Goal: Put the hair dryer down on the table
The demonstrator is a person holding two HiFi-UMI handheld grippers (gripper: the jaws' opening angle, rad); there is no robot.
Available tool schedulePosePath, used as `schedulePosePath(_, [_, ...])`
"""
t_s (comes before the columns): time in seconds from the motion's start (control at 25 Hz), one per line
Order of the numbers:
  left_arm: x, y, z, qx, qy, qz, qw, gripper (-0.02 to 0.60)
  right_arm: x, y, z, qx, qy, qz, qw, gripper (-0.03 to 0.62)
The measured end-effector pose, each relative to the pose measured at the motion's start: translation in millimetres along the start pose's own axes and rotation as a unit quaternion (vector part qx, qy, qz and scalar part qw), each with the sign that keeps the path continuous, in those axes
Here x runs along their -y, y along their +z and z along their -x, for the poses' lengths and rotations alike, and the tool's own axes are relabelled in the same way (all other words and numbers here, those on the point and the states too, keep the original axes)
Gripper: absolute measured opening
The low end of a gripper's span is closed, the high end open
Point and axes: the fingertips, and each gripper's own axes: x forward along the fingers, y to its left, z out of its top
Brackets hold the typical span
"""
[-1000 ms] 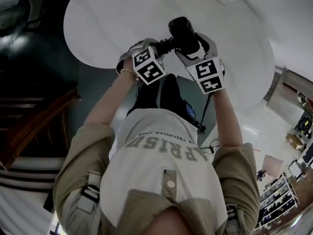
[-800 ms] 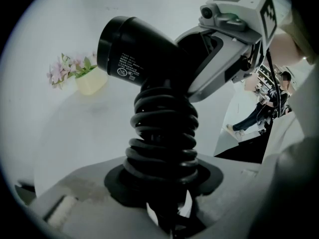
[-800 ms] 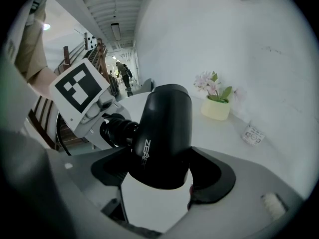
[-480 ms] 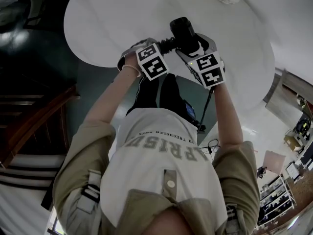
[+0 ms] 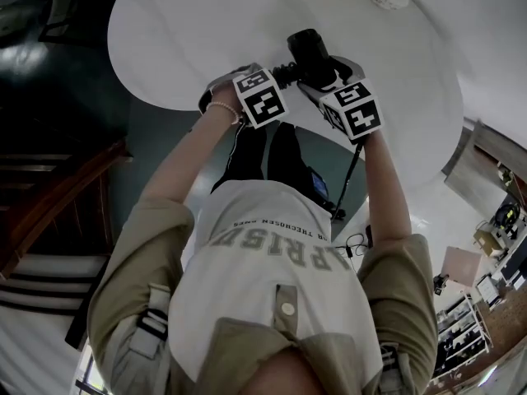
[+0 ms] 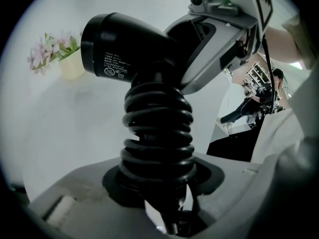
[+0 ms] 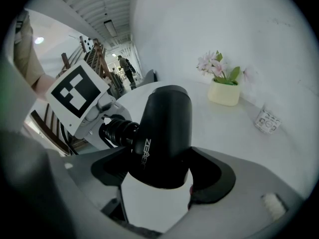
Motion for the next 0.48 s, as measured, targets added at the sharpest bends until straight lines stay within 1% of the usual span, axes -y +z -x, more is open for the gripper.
schedulePosePath(0.12, [2,-1,-3,-0.007,-0.010,0.006,0.9999,0.224,3,-6,-5,-0.013,0.012,-0.004,1.000,0.371])
schedulePosePath(0.36, [1,-3,-7,-0.029,-0.008,0.005,0.9995,0.225,6,-13,-13,-0.040,0.020,-0.016,0.999,0.371])
schedulePosePath(0.48, [0,-6,-11,-0.044,-0.005,-0.003,0.9990,0.225,7,-16,-16,-0.049,0.023,-0.019,0.998,0.371])
